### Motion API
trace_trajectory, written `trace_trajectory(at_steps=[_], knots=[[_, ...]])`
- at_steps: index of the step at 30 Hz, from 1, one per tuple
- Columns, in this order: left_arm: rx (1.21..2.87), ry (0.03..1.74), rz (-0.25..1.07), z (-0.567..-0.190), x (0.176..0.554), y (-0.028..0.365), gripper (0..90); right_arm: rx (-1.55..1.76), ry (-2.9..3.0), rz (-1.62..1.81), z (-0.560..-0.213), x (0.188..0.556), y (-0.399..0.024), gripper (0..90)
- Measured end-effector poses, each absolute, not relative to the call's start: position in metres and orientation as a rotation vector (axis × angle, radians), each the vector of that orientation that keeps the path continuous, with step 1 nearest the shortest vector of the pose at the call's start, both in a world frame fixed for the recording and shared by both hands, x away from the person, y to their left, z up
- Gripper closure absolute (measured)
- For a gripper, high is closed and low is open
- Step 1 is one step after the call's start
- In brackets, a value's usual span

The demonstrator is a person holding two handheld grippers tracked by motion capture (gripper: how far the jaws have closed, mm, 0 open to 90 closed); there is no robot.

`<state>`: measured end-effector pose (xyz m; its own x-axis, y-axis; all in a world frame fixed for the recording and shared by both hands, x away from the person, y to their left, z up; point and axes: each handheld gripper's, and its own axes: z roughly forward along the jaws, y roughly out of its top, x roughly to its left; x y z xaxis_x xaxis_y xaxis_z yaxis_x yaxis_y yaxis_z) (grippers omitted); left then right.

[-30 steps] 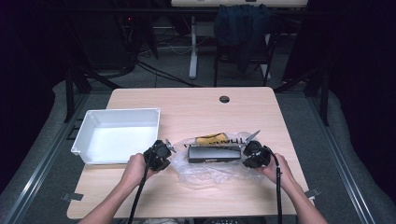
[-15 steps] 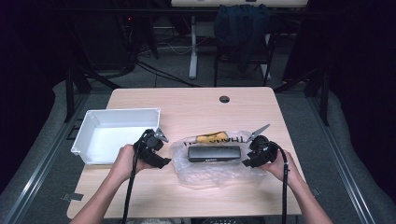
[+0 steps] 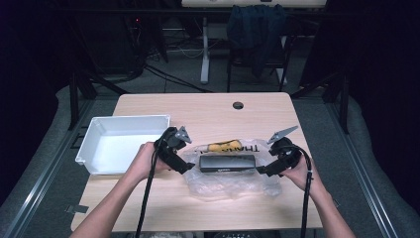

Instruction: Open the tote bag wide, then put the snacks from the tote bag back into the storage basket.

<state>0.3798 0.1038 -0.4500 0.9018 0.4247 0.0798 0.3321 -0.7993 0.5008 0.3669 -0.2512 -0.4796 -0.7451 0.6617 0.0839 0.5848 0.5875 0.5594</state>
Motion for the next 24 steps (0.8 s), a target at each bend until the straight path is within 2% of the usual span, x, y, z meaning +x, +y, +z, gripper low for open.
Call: trace_trajectory(at_steps=[6,16,24], knots=[[2.603,0.508,0.245,-0.455,0.382,0.089,11.2,1.118,2.606,0.915,-0.476,0.365,-0.266,0.0],[2.635,0.452,0.23,-0.458,0.389,0.072,11.3,1.16,2.552,0.931,-0.48,0.369,-0.281,0.0],[2.72,0.32,0.191,-0.466,0.397,0.053,20.5,1.138,2.544,0.909,-0.484,0.372,-0.283,4.6]])
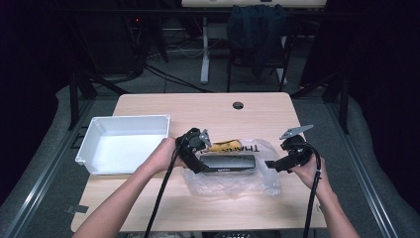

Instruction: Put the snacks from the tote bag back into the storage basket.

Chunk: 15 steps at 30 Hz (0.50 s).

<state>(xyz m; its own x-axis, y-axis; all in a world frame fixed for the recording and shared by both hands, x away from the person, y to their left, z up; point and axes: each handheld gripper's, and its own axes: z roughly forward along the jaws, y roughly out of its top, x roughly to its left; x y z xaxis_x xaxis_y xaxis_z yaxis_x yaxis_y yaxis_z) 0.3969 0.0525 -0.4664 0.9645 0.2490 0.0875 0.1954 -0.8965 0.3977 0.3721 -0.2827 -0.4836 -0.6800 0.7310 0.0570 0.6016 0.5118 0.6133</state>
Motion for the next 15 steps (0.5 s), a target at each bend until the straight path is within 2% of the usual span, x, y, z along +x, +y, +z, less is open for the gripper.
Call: trace_trajectory(at_steps=[5,13,15], knots=[[2.757,0.271,0.129,-0.474,0.405,0.044,25.7,1.131,2.551,0.894,-0.486,0.373,-0.284,5.2],[2.845,0.182,0.132,-0.488,0.412,0.031,35.3,1.115,2.572,0.866,-0.49,0.374,-0.281,5.4],[2.851,0.151,0.1,-0.49,0.414,0.028,38.0,1.114,2.571,0.867,-0.49,0.374,-0.281,5.4]])
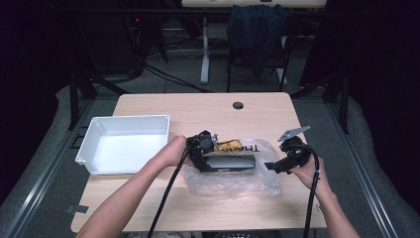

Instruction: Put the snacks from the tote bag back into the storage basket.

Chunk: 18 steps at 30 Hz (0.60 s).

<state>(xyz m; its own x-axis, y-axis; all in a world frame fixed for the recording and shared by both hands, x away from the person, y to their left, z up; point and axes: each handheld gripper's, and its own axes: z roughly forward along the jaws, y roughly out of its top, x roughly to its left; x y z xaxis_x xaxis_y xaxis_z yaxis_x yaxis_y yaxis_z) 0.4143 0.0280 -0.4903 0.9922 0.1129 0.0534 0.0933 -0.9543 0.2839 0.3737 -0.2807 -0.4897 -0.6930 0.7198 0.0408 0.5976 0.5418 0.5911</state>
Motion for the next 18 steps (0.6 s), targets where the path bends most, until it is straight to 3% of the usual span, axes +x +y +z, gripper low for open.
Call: trace_trajectory(at_steps=[6,18], knots=[[2.881,0.124,0.15,-0.497,0.419,0.018,42.5,1.11,2.57,0.86,-0.49,0.373,-0.281,5.6],[2.935,0.079,0.154,-0.503,0.424,0.007,39.9,1.116,2.576,0.85,-0.492,0.374,-0.281,5.6]])
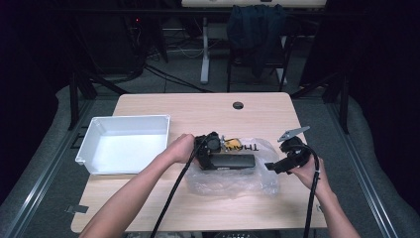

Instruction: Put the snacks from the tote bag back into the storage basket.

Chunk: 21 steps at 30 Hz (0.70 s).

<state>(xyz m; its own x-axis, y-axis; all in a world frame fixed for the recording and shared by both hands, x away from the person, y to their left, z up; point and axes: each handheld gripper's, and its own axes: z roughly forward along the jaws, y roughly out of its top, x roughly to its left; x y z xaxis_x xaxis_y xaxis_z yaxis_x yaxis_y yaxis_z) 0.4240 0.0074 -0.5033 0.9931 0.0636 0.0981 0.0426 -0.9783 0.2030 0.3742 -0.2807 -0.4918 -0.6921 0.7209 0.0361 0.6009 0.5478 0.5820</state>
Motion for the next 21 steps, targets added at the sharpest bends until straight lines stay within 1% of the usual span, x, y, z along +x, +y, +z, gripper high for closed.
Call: trace_trajectory(at_steps=[4,9,11,14,15,16,17,21], knots=[[2.949,0.077,0.139,-0.507,0.425,0.005,38.4,1.113,2.584,0.84,-0.493,0.374,-0.28,5.7],[2.969,0.062,0.109,-0.509,0.425,0.002,39.0,1.11,2.593,0.837,-0.495,0.375,-0.278,5.7],[2.981,0.053,0.125,-0.512,0.424,-0.001,38.8,1.118,2.586,0.834,-0.496,0.375,-0.277,5.6],[3.003,0.039,0.107,-0.515,0.425,-0.005,39.0,1.099,2.599,0.831,-0.496,0.375,-0.275,5.6],[3.018,0.02,0.139,-0.517,0.425,-0.006,39.0,1.1,2.601,0.828,-0.496,0.375,-0.275,5.6],[3.011,0.039,0.139,-0.518,0.424,-0.007,39.5,1.104,2.598,0.832,-0.496,0.375,-0.274,5.6],[3.008,0.034,0.124,-0.518,0.424,-0.007,40.4,1.108,2.597,0.835,-0.497,0.375,-0.274,5.5],[3.004,0.013,0.137,-0.514,0.423,-0.008,43.3,1.097,2.606,0.831,-0.497,0.375,-0.275,5.4]])
